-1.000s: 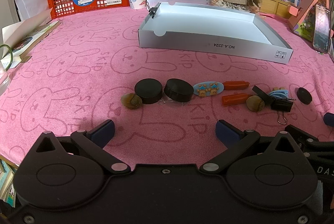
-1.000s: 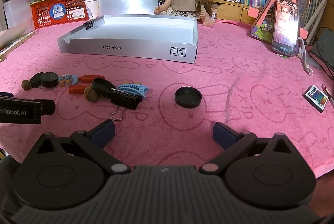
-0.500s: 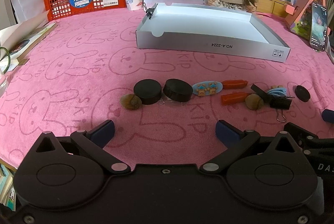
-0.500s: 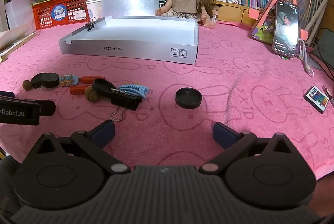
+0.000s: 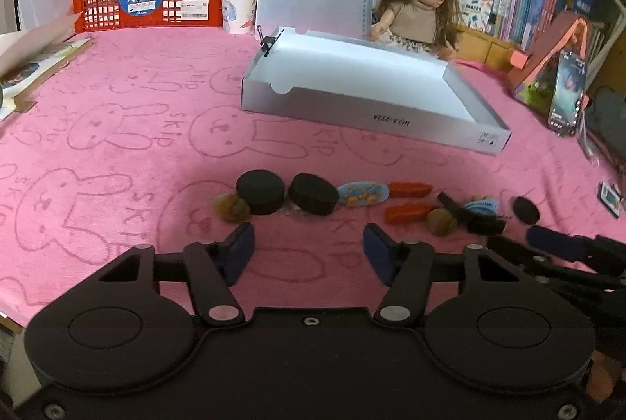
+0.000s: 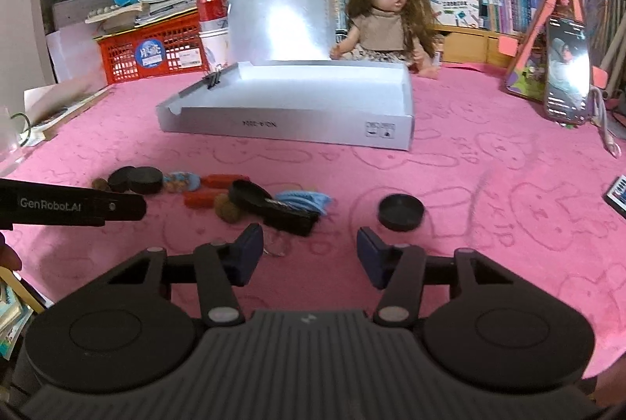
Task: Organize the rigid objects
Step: 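Grasp the brown walnut with the left tool while the right tool grasps the black binder clip, then carry the walnut and binder clip into the white box and open both tools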
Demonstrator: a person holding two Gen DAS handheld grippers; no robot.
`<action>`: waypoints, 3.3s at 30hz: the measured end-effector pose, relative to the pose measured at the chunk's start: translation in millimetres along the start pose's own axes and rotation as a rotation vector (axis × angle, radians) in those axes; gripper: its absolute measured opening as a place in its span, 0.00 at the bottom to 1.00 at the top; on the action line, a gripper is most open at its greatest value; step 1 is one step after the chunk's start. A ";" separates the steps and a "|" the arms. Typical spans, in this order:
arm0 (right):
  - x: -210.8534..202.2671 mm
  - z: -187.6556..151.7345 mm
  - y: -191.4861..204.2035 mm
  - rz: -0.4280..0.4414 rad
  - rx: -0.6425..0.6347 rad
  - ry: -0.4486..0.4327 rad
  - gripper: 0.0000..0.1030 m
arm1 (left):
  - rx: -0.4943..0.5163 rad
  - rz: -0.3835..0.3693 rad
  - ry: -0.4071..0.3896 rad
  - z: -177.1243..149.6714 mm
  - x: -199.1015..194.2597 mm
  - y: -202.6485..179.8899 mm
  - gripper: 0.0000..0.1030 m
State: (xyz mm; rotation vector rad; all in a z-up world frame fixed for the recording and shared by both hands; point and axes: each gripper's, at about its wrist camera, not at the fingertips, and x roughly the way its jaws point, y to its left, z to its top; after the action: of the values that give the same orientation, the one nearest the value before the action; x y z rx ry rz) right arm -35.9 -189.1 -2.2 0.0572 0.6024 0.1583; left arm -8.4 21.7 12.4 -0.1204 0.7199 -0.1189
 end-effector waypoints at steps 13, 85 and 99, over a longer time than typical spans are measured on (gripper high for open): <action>20.6 6.9 8.4 -0.048 0.050 0.001 0.34 | -0.017 0.078 -0.045 8.9 2.4 18.3 0.47; 139.2 137.2 -52.7 0.049 0.180 0.164 0.37 | 0.004 0.023 0.077 158.4 145.5 -38.5 0.21; 161.2 130.1 -46.4 0.015 0.121 0.186 0.37 | 0.035 0.072 0.106 141.7 176.4 -47.7 0.21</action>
State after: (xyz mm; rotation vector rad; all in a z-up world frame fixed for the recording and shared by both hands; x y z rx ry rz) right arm 175.0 -209.3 10.0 0.1656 0.7970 0.1428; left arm 213.9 -42.0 10.6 -0.0547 0.8263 -0.0695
